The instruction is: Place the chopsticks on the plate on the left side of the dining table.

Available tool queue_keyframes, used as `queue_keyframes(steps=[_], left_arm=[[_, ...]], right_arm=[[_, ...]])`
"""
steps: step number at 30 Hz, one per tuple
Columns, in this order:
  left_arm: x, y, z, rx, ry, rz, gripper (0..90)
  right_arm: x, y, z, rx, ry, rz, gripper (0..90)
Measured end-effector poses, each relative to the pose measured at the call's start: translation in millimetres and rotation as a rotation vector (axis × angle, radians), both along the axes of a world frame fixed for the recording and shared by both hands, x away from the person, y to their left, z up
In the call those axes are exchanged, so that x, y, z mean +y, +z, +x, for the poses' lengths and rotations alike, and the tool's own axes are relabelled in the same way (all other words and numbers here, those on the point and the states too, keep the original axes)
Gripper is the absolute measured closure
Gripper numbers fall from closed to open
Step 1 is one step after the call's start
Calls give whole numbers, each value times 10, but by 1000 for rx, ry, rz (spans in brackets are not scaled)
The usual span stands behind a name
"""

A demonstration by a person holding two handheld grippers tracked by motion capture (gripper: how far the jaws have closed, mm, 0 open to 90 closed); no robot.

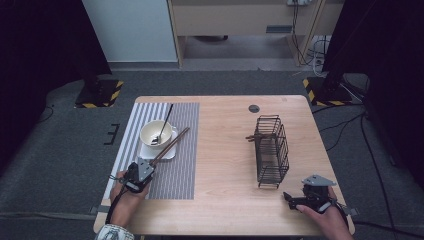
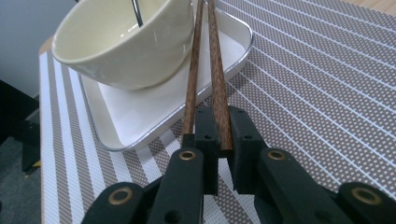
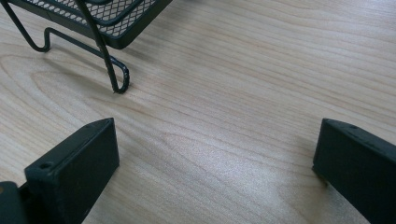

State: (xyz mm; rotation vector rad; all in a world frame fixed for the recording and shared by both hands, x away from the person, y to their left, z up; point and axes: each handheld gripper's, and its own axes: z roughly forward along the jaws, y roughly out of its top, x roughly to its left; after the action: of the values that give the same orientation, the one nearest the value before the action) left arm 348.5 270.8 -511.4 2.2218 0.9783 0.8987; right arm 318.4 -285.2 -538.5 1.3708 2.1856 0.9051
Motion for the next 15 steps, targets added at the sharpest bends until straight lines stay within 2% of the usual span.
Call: queue_keyframes(steps=[6, 7, 9, 15], left_arm=[[5, -22, 5, 24, 19, -10, 830], [6, -26, -1, 43, 30, -13, 831], [10, -38, 1, 54, 39, -16, 831], [21, -50, 9, 72, 68, -15, 832]], right_arm=[[-1, 0, 0, -1, 1, -1, 2], [-1, 0, 0, -1, 0, -1, 2], [-1, 0, -1, -1, 0, -1, 2], [-1, 0, -1, -1, 0, -1, 2]])
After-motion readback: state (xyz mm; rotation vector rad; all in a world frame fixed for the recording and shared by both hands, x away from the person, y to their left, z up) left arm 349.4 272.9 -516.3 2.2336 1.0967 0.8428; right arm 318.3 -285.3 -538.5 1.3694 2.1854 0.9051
